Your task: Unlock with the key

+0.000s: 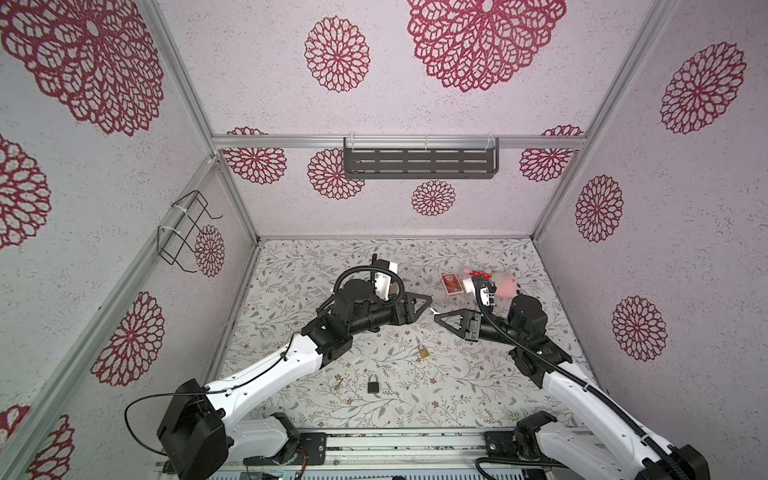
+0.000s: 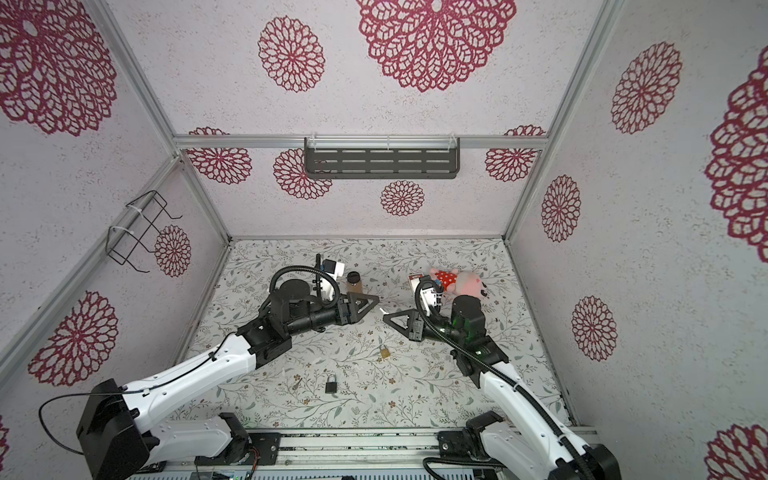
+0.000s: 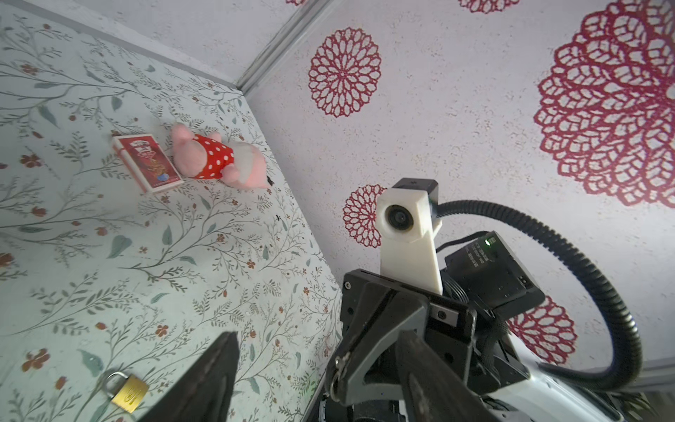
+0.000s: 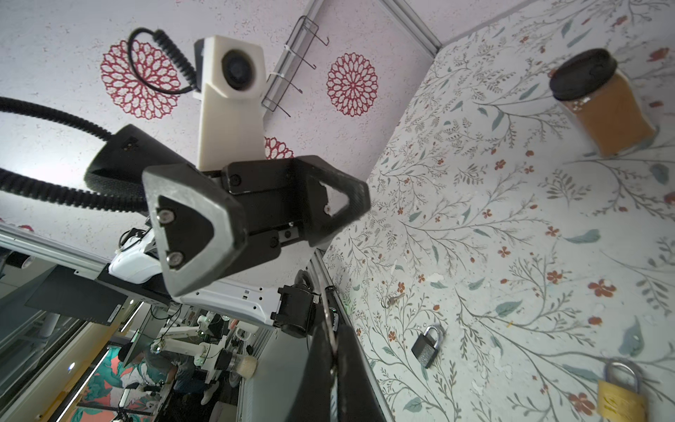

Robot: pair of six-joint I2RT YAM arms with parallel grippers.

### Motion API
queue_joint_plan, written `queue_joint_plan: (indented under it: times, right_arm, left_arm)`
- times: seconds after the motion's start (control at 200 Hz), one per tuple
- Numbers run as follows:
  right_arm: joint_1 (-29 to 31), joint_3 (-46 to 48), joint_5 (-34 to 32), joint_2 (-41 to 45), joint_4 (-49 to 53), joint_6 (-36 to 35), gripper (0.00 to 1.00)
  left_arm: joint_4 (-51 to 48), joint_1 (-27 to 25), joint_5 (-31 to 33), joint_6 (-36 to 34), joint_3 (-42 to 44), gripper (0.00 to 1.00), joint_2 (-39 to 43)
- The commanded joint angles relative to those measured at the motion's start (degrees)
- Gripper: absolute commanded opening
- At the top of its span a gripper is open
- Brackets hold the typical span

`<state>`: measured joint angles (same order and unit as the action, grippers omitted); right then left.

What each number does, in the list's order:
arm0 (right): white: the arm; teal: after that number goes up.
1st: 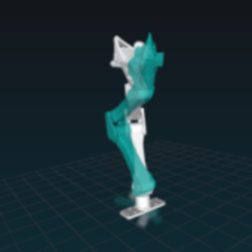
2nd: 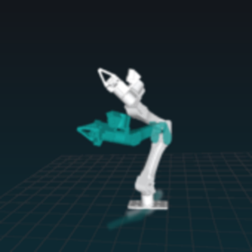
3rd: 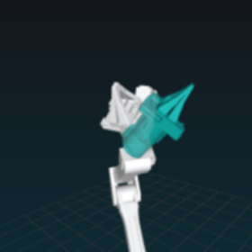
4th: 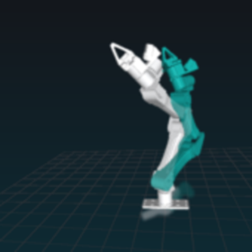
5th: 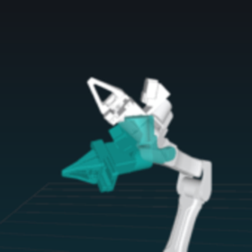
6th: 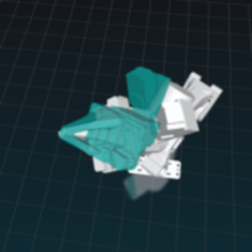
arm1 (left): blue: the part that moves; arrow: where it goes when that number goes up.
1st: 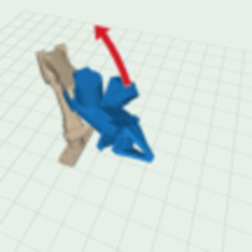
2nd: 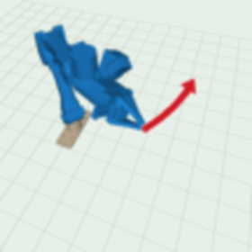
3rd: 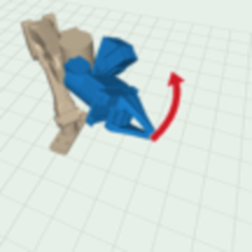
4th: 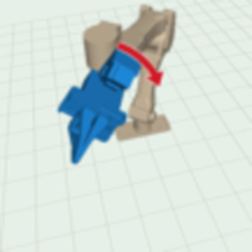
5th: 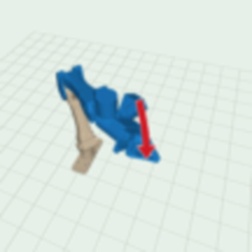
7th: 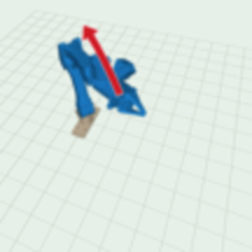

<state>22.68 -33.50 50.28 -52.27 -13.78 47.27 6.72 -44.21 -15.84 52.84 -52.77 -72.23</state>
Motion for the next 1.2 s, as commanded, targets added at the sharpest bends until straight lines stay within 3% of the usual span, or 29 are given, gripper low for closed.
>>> queue_joint_plan:
  times: [0.0, 0.455, 0.785, 1.196]
  right_arm:
    - [-1.2, 0.1, -3.5, 1.7, 9.4, -4.4, 0.00]
    - [-7.1, 1.5, -15.6, 1.8, 35.0, -14.0, 0.00]
    - [-12.2, 3.0, -17.8, -3.7, 36.6, -16.9, 0.00]
    - [-17.5, 4.8, -14.6, -7.4, 33.8, -18.7, 0.00]
  left_arm:
    - [-6.4, -1.0, 8.6, 1.6, 1.5, 0.74, 0.6]
    - [-25.5, -12.0, 24.4, 10.8, -3.6, 0.71, -11.0]
    - [-38.2, -17.8, 29.7, 14.6, -16.3, 0.68, -27.0]
    - [-48.9, -18.7, 32.7, 16.2, -30.6, 0.71, -44.1]
